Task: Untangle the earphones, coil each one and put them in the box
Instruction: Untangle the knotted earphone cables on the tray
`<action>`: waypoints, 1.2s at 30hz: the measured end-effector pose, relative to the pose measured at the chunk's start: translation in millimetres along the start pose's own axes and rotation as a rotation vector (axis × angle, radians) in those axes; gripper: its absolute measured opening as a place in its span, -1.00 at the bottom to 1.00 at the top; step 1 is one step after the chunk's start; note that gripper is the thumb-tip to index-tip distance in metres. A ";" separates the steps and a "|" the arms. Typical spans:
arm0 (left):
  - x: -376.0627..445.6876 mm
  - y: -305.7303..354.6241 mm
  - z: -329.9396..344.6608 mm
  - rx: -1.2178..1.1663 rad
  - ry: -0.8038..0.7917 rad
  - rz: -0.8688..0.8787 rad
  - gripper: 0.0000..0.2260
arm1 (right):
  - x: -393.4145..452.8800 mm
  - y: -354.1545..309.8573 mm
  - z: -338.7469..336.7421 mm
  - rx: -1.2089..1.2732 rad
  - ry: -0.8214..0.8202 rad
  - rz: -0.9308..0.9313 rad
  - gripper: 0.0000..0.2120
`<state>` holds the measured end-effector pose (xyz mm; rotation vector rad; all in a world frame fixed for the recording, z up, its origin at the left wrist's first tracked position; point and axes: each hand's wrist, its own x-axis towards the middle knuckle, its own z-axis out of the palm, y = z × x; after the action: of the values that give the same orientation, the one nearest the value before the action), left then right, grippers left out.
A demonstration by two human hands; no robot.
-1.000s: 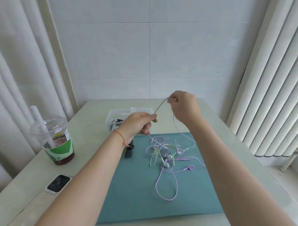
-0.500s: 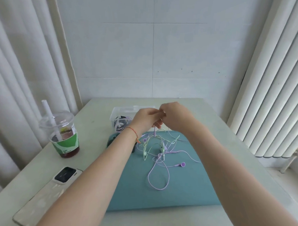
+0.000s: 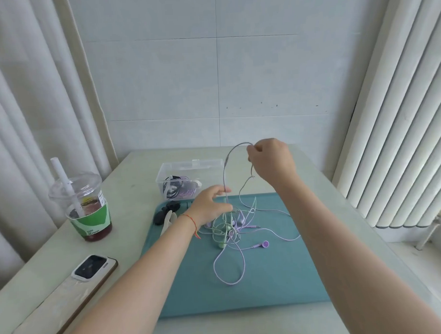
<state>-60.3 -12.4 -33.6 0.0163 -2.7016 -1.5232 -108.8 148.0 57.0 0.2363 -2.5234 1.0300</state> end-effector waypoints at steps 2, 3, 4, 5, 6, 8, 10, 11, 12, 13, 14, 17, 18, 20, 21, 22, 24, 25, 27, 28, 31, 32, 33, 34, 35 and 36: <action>2.6 16.9 -4.0 0.011 0.058 0.100 -0.75 | -0.4 0.6 -0.8 0.022 -0.064 0.000 -0.67; 3.8 25.7 -3.8 0.006 0.047 0.112 -0.83 | -0.4 -0.1 -2.7 0.053 -0.081 0.004 -0.67; 3.9 33.8 -3.5 -0.027 0.010 0.106 -0.90 | 0.2 -1.8 -3.9 0.084 -0.092 0.014 -0.67; 1.9 40.8 -2.8 -0.107 -0.043 0.098 -0.92 | 1.2 -2.8 -4.7 0.102 -0.093 0.027 -0.67; 0.5 46.9 -3.3 -0.238 -0.081 0.099 -0.92 | 2.7 -2.4 -4.6 0.092 -0.084 0.042 -0.66; -1.8 58.4 -11.2 -0.499 -0.022 0.147 -0.89 | 5.7 3.2 -4.9 -0.028 -0.104 0.078 -0.67; 0.6 71.5 -25.7 -0.651 0.124 0.218 -0.86 | 4.2 9.0 -9.2 -0.222 -0.300 0.086 -0.68; 2.9 77.4 -32.4 -0.664 0.173 0.246 -0.85 | 1.6 10.3 -11.6 -0.283 -0.448 0.084 -0.68; 5.4 82.7 -37.4 -0.640 0.197 0.263 -0.83 | -1.3 9.6 -13.7 -0.315 -0.588 0.083 -0.66; 8.0 86.1 -40.0 -0.595 0.199 0.263 -0.82 | -3.9 7.6 -15.8 -0.338 -0.677 0.073 -0.68; 11.1 86.8 -39.9 -0.518 0.184 0.241 -0.81 | -5.7 5.9 -17.5 -0.359 -0.694 0.046 -0.71; 16.2 81.4 -31.5 -0.083 0.092 0.117 -0.77 | -8.3 3.5 -20.3 -0.373 -0.500 -0.028 -0.74; 15.5 79.7 -27.1 0.034 0.054 0.087 -0.76 | -8.8 3.3 -21.4 -0.347 -0.424 -0.029 -0.62; 14.0 76.5 -20.2 0.141 0.008 0.059 -0.74 | -10.5 2.8 -21.3 -0.294 -0.313 -0.103 -0.41; 13.3 75.7 -17.8 0.139 -0.001 0.047 -0.74 | -12.2 1.7 -20.1 -0.298 -0.297 -0.187 -0.37; 13.0 75.9 -15.7 0.098 -0.008 0.032 -0.75 | -13.2 0.6 -17.0 -0.329 -0.316 -0.276 -0.37; 11.3 76.2 -13.7 -0.034 -0.015 0.006 -0.77 | -14.5 -1.3 -6.8 -0.342 -0.404 -0.358 -0.49; 9.8 76.2 -14.5 -0.079 -0.012 0.004 -0.79 | -15.4 -3.3 -0.6 -0.300 -0.454 -0.334 -0.55; 7.4 73.5 -15.2 -0.151 -0.008 0.006 -0.83 | -18.1 -6.6 9.9 -0.195 -0.539 -0.240 -0.65; 6.0 69.7 -16.1 -0.195 -0.012 0.003 -0.83 | -19.4 -8.5 13.8 -0.185 -0.574 -0.208 -0.71; 2.5 49.1 -19.6 -0.221 -0.033 -0.014 -0.94 | -20.0 -6.2 19.6 -0.168 -0.734 -0.089 -0.84; 1.1 38.4 -19.7 -0.185 -0.049 -0.030 -0.95 | -20.2 -5.1 18.6 -0.138 -0.804 -0.050 -0.84; -0.3 26.7 -18.7 -0.146 -0.076 -0.044 -0.90 | -19.9 -4.0 16.3 -0.106 -0.869 -0.025 -0.81; -0.6 16.0 -17.7 -0.121 -0.102 -0.048 -0.87 | -18.3 -3.6 12.6 -0.065 -0.925 -0.008 -0.78; -0.8 7.3 -16.3 -0.099 -0.119 -0.049 -0.88 | -16.3 -3.1 7.2 -0.004 -0.972 0.009 -0.76; -0.4 0.1 -14.3 -0.088 -0.125 -0.048 -0.88 | -13.7 -3.5 1.9 0.084 -1.003 0.026 -0.75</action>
<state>-59.3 -24.6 -26.1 -0.0179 -2.7438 -1.7113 -95.9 144.2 52.1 0.9482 -3.3375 1.2250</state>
